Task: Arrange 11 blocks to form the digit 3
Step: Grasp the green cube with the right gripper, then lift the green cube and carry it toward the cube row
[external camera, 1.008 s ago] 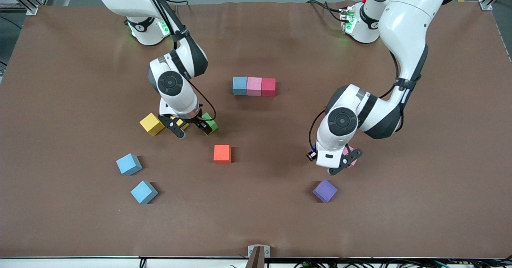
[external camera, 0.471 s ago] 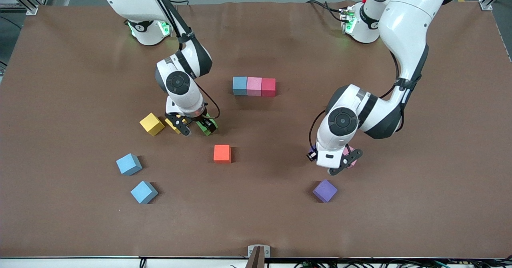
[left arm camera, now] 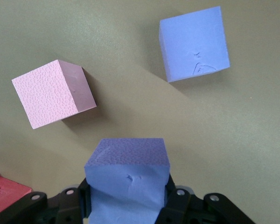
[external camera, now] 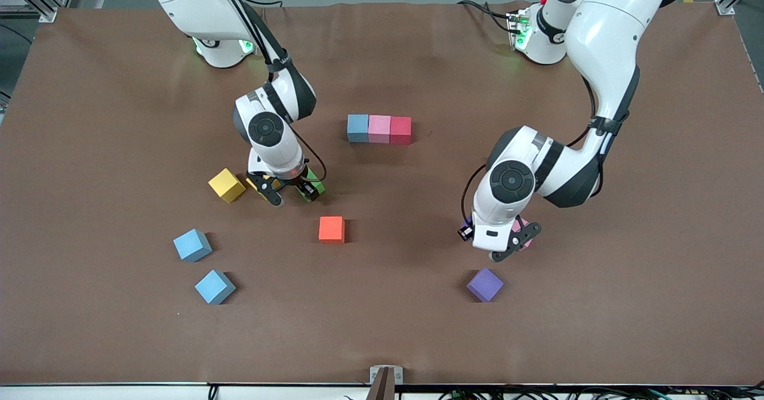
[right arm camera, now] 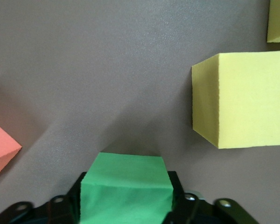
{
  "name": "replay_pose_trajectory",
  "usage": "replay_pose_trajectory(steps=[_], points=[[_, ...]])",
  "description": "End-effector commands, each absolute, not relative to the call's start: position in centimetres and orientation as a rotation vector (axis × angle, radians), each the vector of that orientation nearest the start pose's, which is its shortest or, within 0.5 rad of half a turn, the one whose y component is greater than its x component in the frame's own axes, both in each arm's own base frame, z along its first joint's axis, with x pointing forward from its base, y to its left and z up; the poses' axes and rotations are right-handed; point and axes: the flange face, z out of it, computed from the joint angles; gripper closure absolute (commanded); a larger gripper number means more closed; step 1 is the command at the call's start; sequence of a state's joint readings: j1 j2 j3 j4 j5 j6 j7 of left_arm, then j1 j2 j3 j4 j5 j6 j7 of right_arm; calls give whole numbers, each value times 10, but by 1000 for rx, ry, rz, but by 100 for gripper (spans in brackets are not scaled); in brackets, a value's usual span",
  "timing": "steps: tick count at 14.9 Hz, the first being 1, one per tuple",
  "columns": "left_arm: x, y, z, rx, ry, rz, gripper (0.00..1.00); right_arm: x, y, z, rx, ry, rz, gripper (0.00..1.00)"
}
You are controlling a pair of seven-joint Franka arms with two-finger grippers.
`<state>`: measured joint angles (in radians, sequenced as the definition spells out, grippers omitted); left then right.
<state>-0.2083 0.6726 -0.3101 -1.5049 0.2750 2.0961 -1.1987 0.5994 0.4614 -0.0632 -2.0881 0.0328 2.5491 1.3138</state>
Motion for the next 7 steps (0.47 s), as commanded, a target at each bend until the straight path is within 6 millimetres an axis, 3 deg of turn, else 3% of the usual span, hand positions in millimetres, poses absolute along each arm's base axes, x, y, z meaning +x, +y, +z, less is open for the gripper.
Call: replay_pose_trajectory(steps=[1,3,5,7], points=[[636,-304,287,-2949,-878,-1,59,501,300,201,-2892,1241,-27,70],[636,-302,287,-2947,-878,-1,59,501,301,204,-2894,1235,-27,92],[636,-302,287,-2948,-876,-1,59,500,305,207,-2936,1132,-38,97],[636,-302,287,-2948,-876,-1,59,497,309,209,-3017,908,-33,98]])
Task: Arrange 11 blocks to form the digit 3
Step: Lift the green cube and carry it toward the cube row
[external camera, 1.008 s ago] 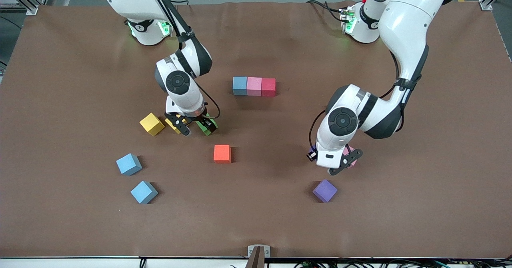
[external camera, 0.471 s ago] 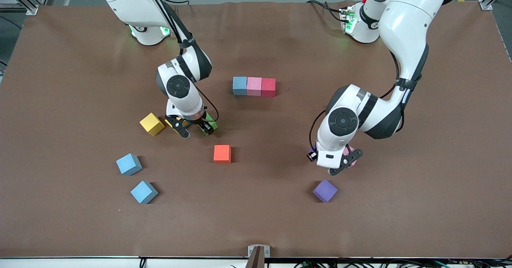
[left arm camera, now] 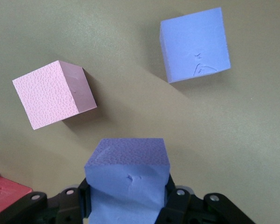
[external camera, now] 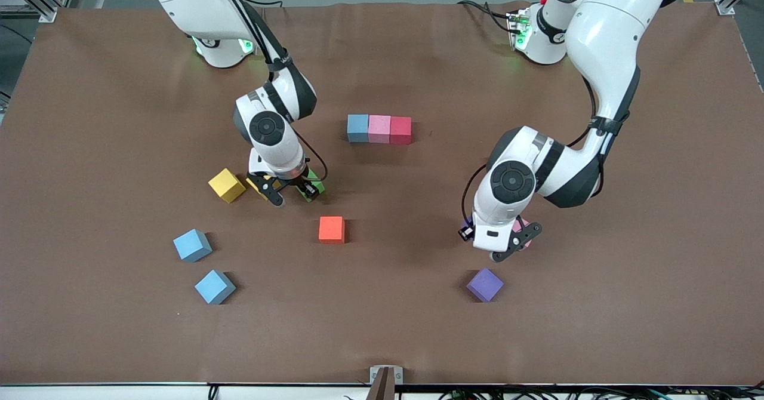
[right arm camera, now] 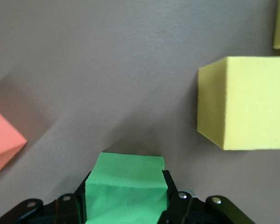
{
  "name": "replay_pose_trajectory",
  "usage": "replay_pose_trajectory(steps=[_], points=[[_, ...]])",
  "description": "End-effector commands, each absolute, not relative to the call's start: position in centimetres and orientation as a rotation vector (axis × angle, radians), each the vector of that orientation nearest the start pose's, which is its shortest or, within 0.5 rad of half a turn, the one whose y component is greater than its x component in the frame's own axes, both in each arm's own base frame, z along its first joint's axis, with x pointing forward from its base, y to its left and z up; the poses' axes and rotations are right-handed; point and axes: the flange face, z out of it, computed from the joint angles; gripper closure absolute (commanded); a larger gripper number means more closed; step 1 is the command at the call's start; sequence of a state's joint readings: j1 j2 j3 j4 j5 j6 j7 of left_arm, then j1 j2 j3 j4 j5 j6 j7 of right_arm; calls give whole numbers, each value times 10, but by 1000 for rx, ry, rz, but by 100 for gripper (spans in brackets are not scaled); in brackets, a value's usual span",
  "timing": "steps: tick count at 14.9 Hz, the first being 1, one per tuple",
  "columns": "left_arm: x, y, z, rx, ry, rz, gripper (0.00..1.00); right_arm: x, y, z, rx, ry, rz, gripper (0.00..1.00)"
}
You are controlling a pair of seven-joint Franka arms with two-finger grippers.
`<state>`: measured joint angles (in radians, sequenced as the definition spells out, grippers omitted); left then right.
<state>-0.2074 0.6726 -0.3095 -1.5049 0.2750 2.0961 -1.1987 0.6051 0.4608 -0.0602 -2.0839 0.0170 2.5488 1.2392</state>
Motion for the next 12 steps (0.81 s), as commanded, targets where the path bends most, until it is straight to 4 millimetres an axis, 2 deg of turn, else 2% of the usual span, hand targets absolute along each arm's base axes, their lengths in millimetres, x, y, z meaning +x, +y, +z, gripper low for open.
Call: replay_pose_trajectory(steps=[1,4,7,9,12], points=[[636,-302,287,-2948,-874,-1,59,493,316,210,-3047,791,-35,98],[637,-302,287,-2948,-873,-1,59,490,327,220,-3090,525,-58,99],[637,-302,287,-2949,-872,-1,59,492,330,223,-3135,-9,-64,100],[637,-302,287,-2950,-872,-2,59,487,339,224,-3132,-64,-68,100],[637,-302,287,-2949,-872,-1,59,477,353,223,-3133,-54,-62,100]])
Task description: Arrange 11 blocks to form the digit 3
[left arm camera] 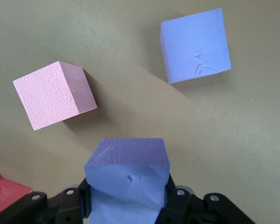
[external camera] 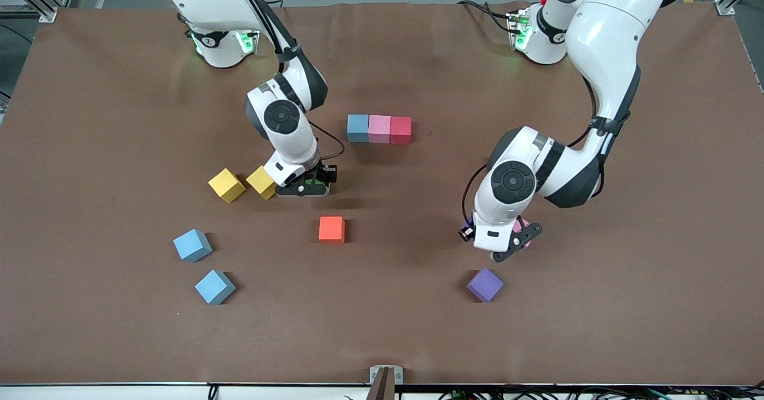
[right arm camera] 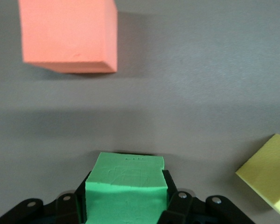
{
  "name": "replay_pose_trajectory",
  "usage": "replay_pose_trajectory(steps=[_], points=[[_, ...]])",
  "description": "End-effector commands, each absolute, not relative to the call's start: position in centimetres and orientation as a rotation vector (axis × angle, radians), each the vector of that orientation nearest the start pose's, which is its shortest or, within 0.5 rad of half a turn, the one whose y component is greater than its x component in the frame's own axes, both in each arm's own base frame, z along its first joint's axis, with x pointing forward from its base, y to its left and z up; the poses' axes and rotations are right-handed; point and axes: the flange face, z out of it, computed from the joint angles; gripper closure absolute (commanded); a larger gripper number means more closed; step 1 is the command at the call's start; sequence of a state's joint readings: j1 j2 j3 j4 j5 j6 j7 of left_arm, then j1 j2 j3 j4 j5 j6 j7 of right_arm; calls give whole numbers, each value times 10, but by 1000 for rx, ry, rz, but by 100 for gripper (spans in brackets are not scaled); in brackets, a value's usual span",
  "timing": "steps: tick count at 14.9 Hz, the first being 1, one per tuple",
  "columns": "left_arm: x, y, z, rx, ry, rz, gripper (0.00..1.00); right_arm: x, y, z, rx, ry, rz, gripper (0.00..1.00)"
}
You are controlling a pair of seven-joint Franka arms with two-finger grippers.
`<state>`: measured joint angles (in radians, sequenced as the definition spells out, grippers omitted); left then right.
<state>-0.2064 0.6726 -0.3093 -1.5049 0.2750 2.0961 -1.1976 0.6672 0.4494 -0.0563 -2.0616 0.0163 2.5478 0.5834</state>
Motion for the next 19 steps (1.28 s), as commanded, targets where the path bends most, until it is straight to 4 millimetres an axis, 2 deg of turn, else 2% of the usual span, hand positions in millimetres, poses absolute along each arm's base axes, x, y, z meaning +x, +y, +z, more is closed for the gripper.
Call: replay_pose_trajectory(steps=[1,6,8,11,14,19], points=[[637,-301,287,-2947,-872,-3,59,473,359,223,-3132,-43,-66,100],[637,-301,286,-2948,-868,0,59,438,405,223,-3125,-83,-67,100],[637,-301,286,-2948,-871,2,59,426,418,223,-3124,-93,-68,100],[638,-300,286,-2949,-869,2,59,416,427,221,-3125,-84,-64,100],[638,-299,286,-2955,-856,6,59,417,433,219,-3125,-94,-66,100],[638,-299,286,-2957,-858,10,59,430,441,212,-3165,-90,-7,100]])
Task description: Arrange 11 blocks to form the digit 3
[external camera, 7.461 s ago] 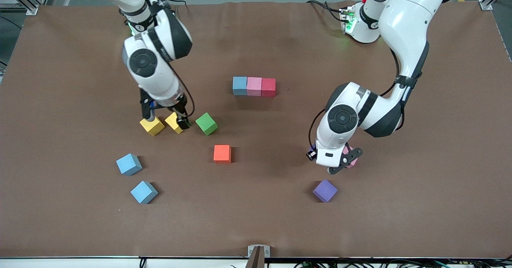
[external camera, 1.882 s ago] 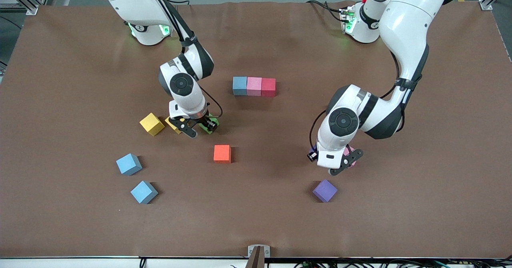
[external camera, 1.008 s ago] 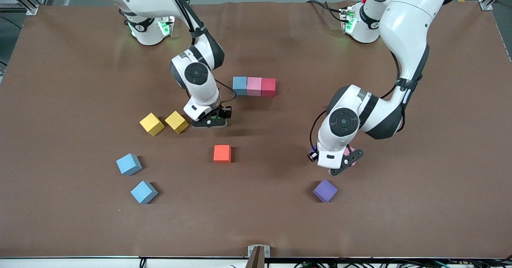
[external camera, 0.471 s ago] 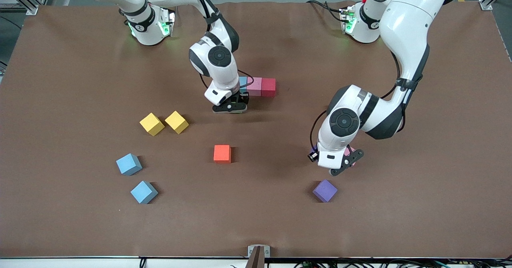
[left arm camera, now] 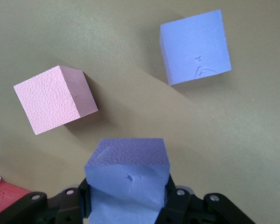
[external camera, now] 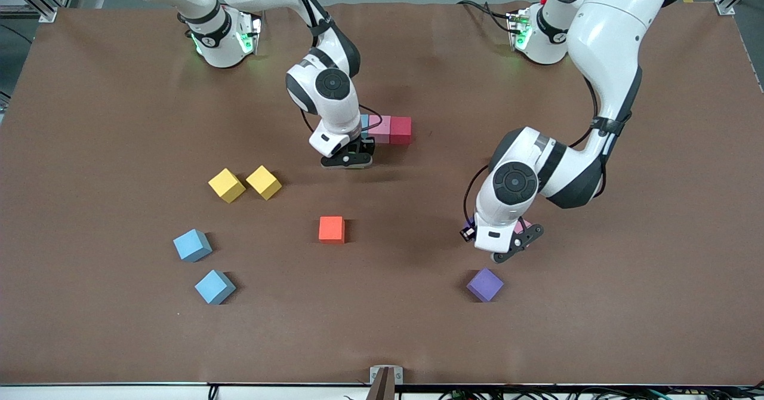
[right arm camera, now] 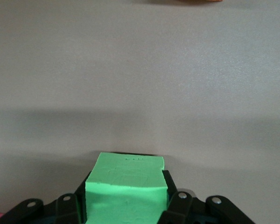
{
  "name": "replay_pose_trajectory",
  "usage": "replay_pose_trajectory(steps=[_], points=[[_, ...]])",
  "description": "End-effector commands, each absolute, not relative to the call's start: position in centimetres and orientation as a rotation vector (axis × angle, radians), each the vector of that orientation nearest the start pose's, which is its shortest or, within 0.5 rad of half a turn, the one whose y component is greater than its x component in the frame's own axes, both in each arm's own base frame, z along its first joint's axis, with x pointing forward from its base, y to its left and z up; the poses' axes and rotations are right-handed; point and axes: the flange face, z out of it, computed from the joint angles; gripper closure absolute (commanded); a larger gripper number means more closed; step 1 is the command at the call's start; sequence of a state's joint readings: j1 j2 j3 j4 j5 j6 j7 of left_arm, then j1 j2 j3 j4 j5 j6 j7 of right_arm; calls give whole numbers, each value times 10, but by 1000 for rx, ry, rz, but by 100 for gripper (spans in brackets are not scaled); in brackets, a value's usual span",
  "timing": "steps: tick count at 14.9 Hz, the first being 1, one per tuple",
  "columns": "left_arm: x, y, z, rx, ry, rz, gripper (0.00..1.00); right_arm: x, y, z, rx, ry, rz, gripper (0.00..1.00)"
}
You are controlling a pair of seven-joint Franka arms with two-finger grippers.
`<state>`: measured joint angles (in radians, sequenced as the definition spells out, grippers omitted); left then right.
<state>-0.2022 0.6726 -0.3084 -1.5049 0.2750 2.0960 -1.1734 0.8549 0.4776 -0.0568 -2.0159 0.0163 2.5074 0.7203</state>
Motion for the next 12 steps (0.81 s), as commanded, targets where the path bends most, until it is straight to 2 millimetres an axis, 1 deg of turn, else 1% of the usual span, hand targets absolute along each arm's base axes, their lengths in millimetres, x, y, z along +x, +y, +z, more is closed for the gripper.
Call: replay_pose_trajectory(steps=[1,3,7,12], points=[[638,-298,286,-2956,-860,10,59,429,439,210,-3178,-82,14,100],[640,-293,287,-2954,-870,10,59,426,441,209,-3180,-90,17,100],[640,-293,287,-2954,-870,10,59,421,444,207,-3175,-90,18,100],[640,-293,286,-2954,-870,12,59,415,452,208,-3165,-18,4,100]])
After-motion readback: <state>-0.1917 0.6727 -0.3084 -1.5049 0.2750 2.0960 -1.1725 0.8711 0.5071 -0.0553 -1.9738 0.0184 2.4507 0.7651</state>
